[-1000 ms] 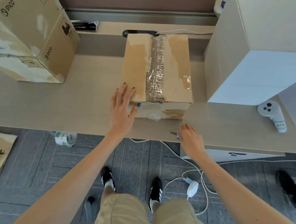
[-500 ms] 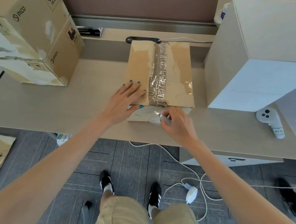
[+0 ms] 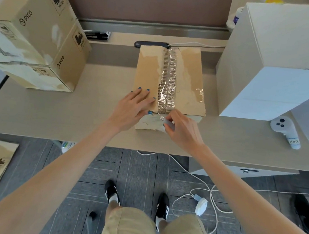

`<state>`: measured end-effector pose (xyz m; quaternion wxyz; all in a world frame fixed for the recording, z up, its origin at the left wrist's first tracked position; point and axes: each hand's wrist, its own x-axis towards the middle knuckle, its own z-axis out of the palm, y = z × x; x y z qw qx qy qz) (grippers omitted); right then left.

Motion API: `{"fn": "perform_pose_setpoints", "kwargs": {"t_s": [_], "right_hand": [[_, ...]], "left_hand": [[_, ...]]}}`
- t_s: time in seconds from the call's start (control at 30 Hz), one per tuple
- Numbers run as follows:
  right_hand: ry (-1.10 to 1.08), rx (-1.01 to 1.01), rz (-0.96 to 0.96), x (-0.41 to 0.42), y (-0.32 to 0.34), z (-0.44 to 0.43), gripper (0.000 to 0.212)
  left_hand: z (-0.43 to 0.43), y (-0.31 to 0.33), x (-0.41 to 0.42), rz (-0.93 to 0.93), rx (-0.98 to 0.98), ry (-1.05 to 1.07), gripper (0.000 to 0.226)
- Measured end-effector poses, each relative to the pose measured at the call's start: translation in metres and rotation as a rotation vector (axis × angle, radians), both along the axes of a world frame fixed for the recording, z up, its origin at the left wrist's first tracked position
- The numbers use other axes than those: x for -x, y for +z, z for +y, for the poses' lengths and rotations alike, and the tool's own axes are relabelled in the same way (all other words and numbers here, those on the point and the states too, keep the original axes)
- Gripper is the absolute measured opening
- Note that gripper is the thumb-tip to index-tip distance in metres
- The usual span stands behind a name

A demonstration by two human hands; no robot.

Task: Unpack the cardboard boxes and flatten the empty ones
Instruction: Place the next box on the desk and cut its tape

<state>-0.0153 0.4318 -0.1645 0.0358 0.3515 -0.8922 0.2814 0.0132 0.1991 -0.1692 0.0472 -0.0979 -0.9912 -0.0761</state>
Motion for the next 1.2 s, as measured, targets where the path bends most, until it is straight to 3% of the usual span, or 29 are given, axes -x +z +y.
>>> {"fn": "perform_pose_setpoints", "kwargs": {"t_s": [0.23,0.6,1.2], "right_hand": [[-0.054,-0.038,-0.049,0.000,-0.001,-0.009,0.010],[-0.064,-0.080,0.108,-0.007,0.000,-0.008,0.011],[-0.102,-0.123,0.040,-0.001,0.010,0.027,0.009]], "left_hand": [[0.002,-0.003,-0.006,0.039,-0.023,-0.003,0.047],[-0.001,-0.006,-0.008,0.107,-0.025,-0.006,0.042],[-0.001,-0.013,-0.008,0.077,-0.085,0.019,0.046]]}}
